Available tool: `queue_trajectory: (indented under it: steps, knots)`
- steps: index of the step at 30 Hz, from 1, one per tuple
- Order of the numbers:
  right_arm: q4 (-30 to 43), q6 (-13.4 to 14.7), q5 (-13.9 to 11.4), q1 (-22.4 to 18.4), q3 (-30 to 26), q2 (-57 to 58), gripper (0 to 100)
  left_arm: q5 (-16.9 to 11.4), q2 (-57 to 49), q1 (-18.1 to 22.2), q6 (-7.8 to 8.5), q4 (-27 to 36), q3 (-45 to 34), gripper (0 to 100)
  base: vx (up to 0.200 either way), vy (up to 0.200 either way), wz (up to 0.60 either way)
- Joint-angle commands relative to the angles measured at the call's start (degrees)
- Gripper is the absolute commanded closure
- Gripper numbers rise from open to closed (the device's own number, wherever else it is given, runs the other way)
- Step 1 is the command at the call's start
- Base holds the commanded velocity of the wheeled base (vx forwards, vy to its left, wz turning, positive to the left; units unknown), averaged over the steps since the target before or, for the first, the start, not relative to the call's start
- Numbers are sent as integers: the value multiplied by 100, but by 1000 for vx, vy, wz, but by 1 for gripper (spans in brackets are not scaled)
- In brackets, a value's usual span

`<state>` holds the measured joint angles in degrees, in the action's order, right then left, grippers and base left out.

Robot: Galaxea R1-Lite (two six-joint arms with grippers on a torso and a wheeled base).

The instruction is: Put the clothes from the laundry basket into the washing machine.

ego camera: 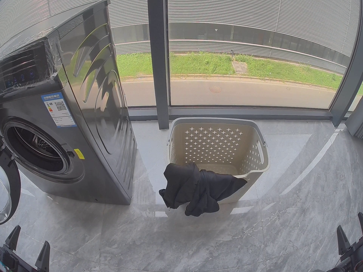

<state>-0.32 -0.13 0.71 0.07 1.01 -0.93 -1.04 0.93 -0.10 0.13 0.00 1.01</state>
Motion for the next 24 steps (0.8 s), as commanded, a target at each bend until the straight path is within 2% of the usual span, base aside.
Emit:
queue_trajectory:
  steps: [1,3,15,22,24]
  knots:
    - [-3,-4,0,1,-101,31,0,-2,-93,1,-5,0,-101,0,200,0,0]
    - [5,-4,0,1,-101,31,0,-2,-93,1,-13,0,-101,0,200,0,0]
    - [5,5,-71,-7,-101,40,0,7,-93,1,-13,0,-101,0,0,0,0]
    - [-3,-101,-97,-7,-101,40,0,7,-93,1,-5,0,-101,0,0,-200,0]
    - [-91,-136,-176,-7,-84,40,0,7,-93,1,-5,0,-101,0,0,-200,0]
